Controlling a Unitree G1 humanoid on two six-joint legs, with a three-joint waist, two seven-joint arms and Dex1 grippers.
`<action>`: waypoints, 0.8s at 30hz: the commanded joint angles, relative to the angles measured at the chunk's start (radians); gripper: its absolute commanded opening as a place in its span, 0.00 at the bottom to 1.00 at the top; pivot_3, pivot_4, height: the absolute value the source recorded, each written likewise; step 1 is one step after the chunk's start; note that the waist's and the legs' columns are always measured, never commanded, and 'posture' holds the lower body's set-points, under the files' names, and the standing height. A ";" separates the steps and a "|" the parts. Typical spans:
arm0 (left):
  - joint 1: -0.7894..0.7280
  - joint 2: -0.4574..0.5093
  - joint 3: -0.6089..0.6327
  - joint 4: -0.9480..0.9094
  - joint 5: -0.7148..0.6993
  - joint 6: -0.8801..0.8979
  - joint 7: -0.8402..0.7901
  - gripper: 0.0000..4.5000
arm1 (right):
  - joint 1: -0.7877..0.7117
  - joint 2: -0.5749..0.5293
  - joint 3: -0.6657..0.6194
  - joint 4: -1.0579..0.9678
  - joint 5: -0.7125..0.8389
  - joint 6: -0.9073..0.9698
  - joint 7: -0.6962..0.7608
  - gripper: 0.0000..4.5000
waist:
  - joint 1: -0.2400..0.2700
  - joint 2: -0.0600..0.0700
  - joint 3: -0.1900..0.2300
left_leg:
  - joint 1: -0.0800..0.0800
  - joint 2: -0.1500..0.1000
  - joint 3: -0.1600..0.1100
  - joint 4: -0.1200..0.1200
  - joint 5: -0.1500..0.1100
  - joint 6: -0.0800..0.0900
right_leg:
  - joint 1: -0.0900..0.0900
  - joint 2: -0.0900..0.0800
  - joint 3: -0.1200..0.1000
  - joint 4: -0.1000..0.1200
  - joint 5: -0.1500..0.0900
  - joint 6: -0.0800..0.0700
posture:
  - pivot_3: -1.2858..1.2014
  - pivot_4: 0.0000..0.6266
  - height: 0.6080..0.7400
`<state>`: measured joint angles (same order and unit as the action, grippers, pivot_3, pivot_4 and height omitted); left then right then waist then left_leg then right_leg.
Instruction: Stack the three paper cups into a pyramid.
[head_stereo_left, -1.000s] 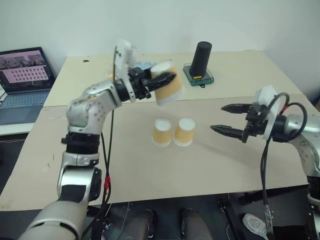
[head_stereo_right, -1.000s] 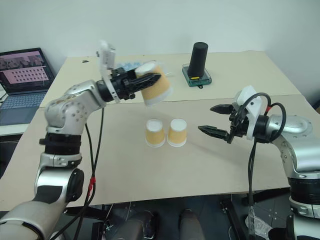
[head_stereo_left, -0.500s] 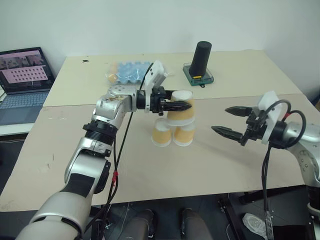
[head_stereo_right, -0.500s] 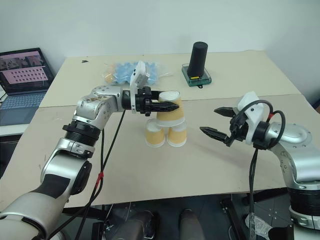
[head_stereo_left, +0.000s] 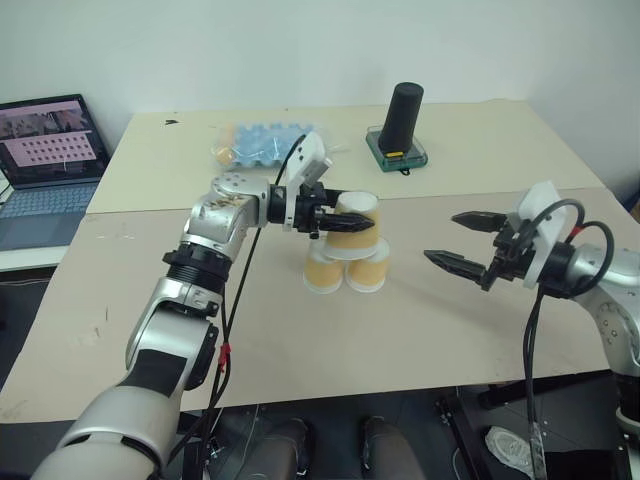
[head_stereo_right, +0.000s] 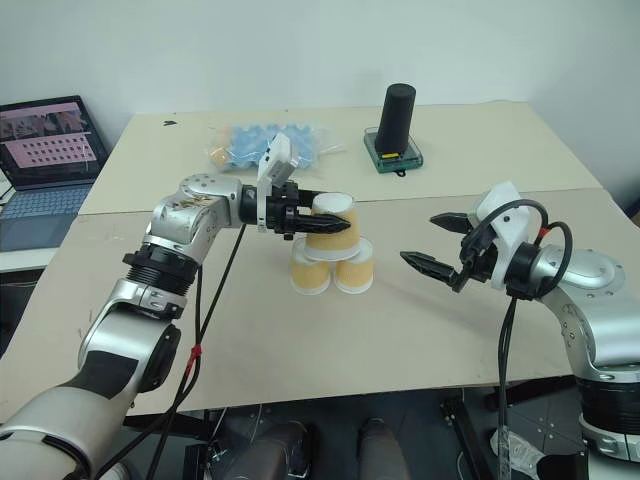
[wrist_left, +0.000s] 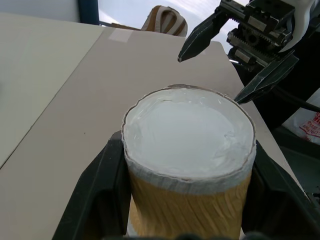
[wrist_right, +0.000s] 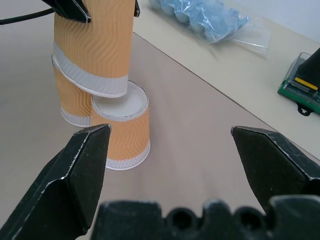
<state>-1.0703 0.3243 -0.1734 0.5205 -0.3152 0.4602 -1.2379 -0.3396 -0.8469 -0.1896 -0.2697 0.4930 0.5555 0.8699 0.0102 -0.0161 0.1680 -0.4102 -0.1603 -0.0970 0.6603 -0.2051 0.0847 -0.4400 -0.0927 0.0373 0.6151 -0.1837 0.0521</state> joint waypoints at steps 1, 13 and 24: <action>0.004 0.005 0.008 -0.038 0.009 -0.010 0.008 0.70 | -0.017 -0.001 -0.030 -0.026 0.013 -0.009 -0.008 1.00 | 0.000 0.000 0.000 | 0.000 0.000 0.000 0.000 0.000 0.000 | 0.000 0.000 0.000 0.000 0.000 0.000 | 0.52 0.24 1.00; -0.011 0.007 0.030 -0.043 -0.004 0.007 0.022 0.99 | -0.017 0.012 -0.025 -0.027 0.017 -0.015 -0.004 1.00 | 0.000 0.000 0.000 | 0.000 0.000 0.000 0.000 0.000 0.000 | 0.000 0.000 0.000 0.000 0.000 0.000 | 0.52 0.24 1.00; -0.011 0.021 0.050 -0.082 -0.017 0.034 0.026 0.99 | -0.030 0.012 -0.017 -0.013 0.013 -0.023 0.011 1.00 | 0.000 0.000 0.000 | 0.000 0.000 0.000 0.000 0.000 0.000 | 0.000 0.000 0.000 0.000 0.000 0.000 | 0.52 0.24 1.00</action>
<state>-1.0578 0.3363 -0.1502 0.4824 -0.3155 0.4908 -1.2120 -0.3437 -0.8345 -0.1871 -0.2680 0.4946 0.5553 0.8741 0.0103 -0.0161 0.1680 -0.4102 -0.1603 -0.0969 0.6606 -0.2047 0.0843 -0.4400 -0.0926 0.0373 0.6155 -0.1837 0.0522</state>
